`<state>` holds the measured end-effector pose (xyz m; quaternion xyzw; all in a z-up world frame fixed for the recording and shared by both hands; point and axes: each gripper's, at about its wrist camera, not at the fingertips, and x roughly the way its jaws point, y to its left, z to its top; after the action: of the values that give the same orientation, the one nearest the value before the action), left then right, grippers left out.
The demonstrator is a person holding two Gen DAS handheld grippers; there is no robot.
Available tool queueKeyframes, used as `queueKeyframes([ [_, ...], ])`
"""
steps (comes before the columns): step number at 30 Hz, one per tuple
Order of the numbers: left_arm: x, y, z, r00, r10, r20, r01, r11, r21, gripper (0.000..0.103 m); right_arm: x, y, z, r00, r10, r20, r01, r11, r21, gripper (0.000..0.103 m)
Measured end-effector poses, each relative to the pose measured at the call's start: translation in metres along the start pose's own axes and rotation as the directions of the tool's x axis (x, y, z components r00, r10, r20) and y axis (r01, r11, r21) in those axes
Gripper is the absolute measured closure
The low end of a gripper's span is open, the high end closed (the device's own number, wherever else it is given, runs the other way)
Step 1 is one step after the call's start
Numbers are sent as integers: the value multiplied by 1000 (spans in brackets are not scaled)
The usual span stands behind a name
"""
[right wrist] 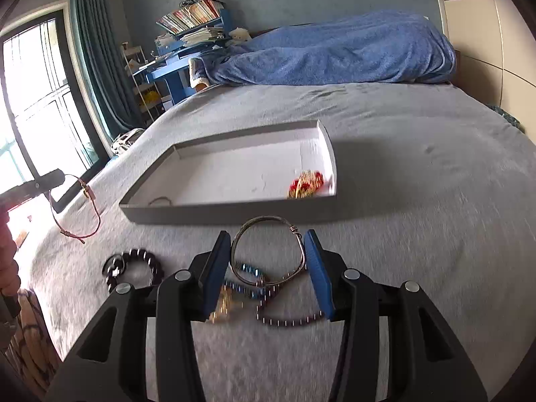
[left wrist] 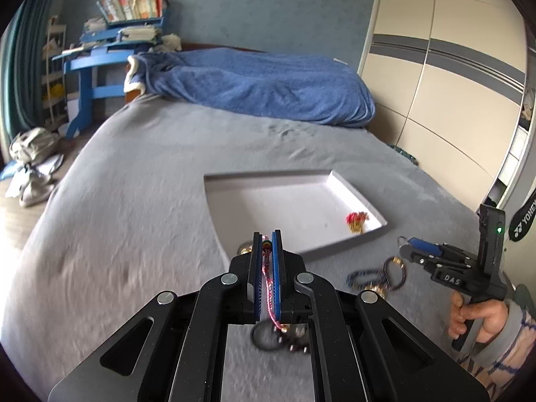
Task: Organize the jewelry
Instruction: 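Lift the pink bracelet with the left tool while the right tool grasps a silver ring bangle, then lower both held bracelets into the tray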
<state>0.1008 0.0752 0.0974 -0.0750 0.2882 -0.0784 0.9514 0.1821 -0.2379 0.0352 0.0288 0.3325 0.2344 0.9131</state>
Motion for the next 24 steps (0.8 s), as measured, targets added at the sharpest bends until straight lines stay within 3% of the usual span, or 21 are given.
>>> queueKeyframes([
  [9, 35, -21, 41, 999, -37, 15, 36, 998, 58, 97, 39, 16, 42, 1000, 12, -24, -13, 999, -45, 58],
  [24, 112, -23, 63, 998, -40, -55, 42, 998, 43, 97, 115, 45, 81, 994, 28, -103, -38, 995, -91, 58],
])
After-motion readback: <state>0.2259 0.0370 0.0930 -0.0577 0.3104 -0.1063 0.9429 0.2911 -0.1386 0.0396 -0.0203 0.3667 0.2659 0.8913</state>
